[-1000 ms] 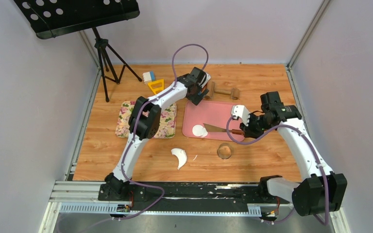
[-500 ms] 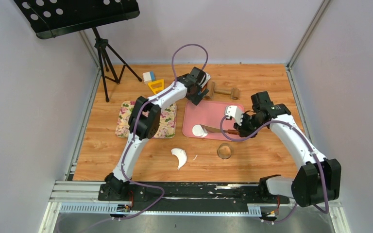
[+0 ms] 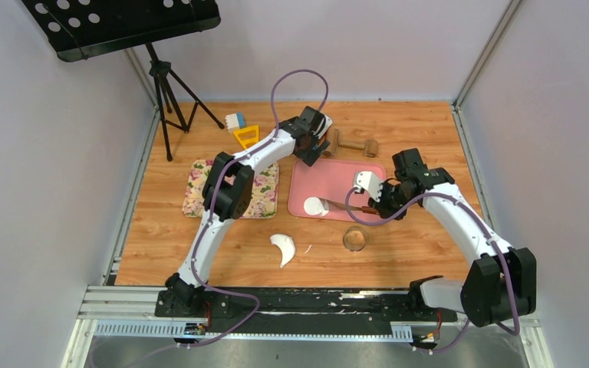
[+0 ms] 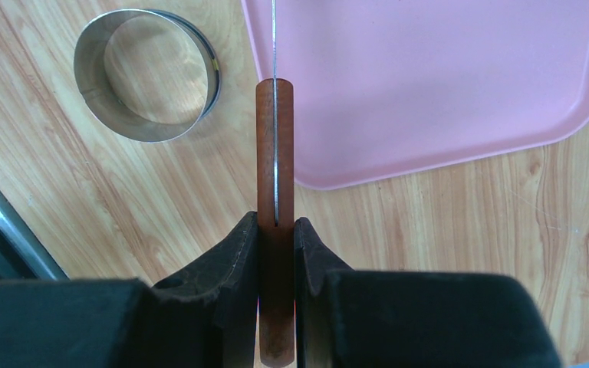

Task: Roll out the dumpling wrappers from the dough
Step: Remove the dumpling wrapper from the work surface.

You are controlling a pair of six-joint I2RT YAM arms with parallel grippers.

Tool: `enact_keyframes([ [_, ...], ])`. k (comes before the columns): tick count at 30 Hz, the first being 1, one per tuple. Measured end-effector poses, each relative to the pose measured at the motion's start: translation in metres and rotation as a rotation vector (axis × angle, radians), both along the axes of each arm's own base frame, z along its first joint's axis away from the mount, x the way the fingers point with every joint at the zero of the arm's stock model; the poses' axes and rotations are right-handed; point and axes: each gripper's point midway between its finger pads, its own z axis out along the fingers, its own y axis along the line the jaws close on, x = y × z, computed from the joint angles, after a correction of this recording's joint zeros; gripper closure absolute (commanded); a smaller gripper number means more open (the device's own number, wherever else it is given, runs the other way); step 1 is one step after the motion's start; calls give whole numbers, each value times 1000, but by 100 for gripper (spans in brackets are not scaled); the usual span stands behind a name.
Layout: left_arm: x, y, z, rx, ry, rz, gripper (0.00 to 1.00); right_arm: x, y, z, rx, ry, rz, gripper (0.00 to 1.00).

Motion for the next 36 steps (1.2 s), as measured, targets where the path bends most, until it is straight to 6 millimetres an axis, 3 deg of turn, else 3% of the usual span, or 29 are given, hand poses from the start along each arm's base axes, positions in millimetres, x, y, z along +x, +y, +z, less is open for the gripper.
enact_keyframes([
  [18,0,0,0,-7,-14,-1,1,9,-12,3,-97,-112,-81,100],
  [27,0,0,0,-7,-14,-1,1,12,-24,14,-144,-169,-130,100],
  [36,0,0,0,-8,-14,-1,1,19,0,47,-4,-192,-143,100],
])
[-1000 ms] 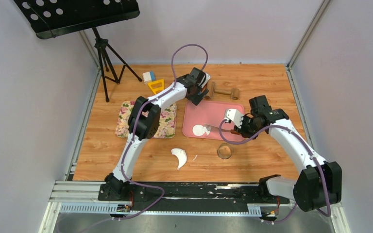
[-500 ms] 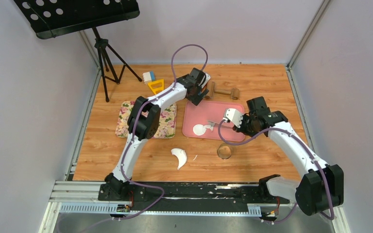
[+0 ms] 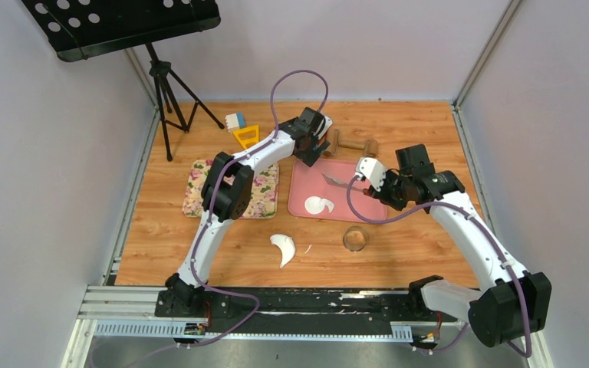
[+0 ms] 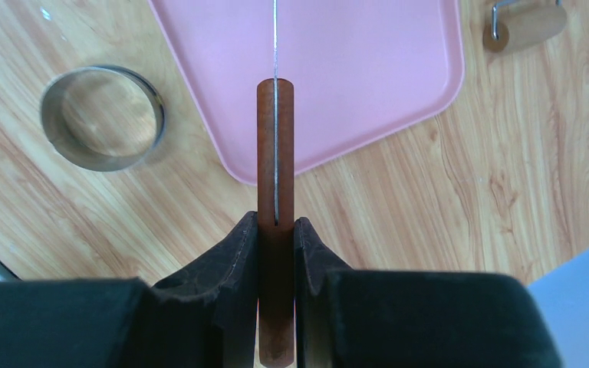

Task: Roll out the dumpling wrappers from the dough
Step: Remove the dumpling wrapper from the work surface.

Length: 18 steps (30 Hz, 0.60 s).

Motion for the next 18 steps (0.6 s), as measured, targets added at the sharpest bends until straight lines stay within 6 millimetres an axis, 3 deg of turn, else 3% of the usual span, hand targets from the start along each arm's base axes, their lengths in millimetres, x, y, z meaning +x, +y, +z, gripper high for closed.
enact_keyframes([
  [7,0,0,0,0,1,0,1,-9,17,-5,48,49,40,100],
  [18,0,0,0,-1,0,0,1,-22,13,-34,14,146,35,100],
])
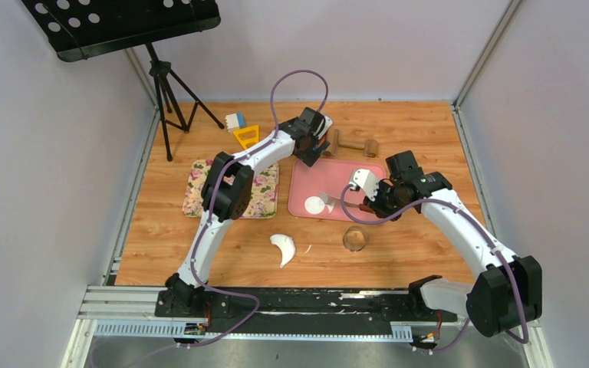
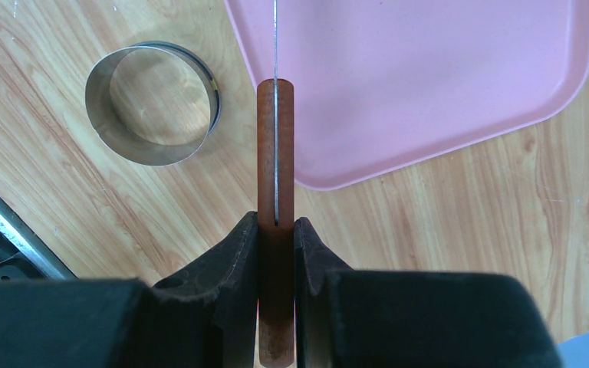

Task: Roll out the dumpling wrappers from the dough
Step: Remove the dumpling wrapper from the work surface.

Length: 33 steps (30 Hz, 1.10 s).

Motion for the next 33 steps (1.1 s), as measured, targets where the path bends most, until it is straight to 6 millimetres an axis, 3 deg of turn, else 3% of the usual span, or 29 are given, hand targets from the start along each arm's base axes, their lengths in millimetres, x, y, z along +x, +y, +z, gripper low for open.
enact_keyframes([
  [5,0,0,0,0,0,0,1,-3,-4,-10,-25,23,-7,100],
  [21,0,0,0,-1,0,0,2,7,-15,-16,-80,-27,-40,100],
  [33,0,0,0,-1,1,-1,3,11,-17,-11,-86,-55,-48,100],
])
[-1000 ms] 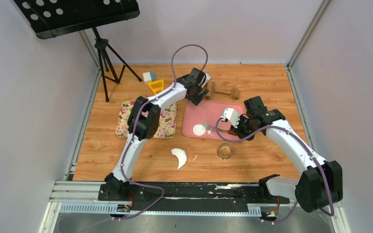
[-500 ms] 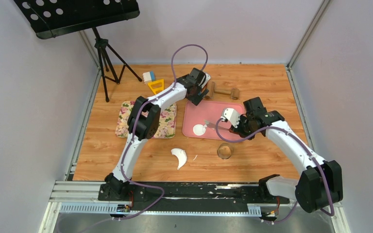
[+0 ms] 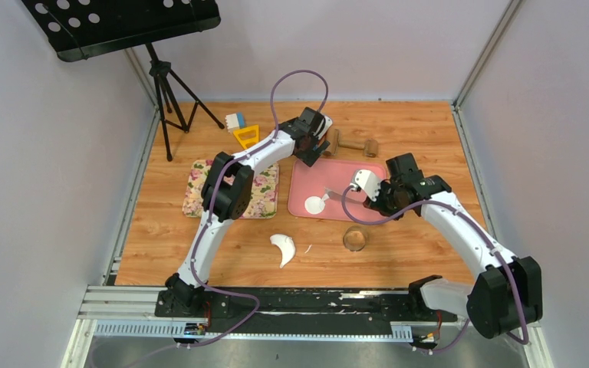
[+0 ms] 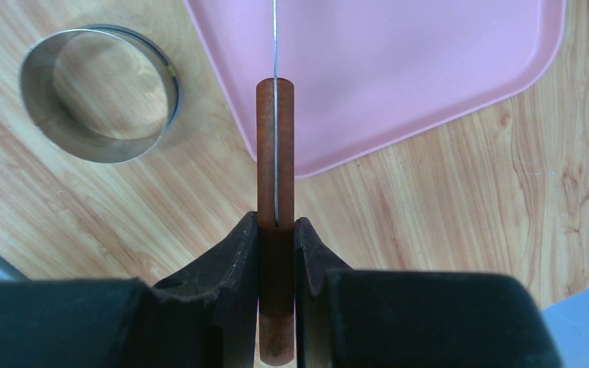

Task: Roll out the dumpling wrappers from the dough
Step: Remove the dumpling wrapper from the work surface.

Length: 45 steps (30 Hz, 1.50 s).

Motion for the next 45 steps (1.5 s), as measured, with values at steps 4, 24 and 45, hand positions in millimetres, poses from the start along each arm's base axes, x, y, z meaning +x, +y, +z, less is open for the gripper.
enact_keyframes([
  [4,0,0,0,-1,0,-1,3,-9,11,7,60,21,36,100],
  [24,0,0,0,-2,0,-2,3,5,23,1,103,28,40,100],
  [45,0,0,0,-2,0,-1,3,4,13,-8,47,25,35,100],
])
